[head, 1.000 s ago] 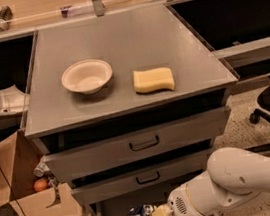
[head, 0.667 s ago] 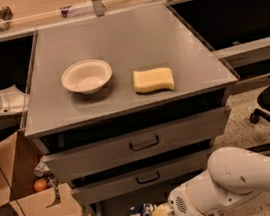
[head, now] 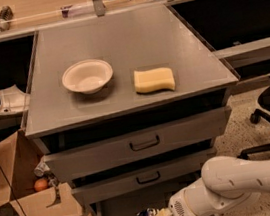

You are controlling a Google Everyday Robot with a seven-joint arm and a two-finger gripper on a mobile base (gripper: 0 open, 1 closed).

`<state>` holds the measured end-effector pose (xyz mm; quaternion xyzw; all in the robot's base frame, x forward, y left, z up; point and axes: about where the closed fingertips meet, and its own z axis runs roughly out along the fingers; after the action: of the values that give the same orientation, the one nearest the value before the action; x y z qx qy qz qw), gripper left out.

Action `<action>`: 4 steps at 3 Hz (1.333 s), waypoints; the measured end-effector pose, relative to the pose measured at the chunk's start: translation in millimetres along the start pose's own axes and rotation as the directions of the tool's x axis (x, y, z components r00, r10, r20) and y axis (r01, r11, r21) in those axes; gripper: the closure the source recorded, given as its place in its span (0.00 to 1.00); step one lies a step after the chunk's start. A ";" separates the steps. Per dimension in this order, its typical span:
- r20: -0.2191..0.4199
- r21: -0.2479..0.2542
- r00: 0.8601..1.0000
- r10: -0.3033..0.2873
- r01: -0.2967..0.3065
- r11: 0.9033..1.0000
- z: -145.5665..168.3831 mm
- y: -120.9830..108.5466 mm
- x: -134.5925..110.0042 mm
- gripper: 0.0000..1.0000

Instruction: Place blue chip bag into bottom drawer

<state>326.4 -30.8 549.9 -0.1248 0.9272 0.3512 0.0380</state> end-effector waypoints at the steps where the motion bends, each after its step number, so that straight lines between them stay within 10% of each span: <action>1: -0.015 0.019 0.999 0.041 -0.041 0.999 16.9 -27.0 0.1 1.00; 3: -0.013 0.000 0.997 0.070 -0.070 0.998 25.6 -40.8 3.6 1.00; 4: -0.014 0.013 0.989 0.147 -0.147 0.989 49.6 -85.6 6.1 1.00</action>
Offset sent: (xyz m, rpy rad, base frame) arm 0.0066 -0.0084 -0.0300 -0.0226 0.0344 -0.0243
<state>341.7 -61.1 456.7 -0.0585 0.9361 0.3468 0.0059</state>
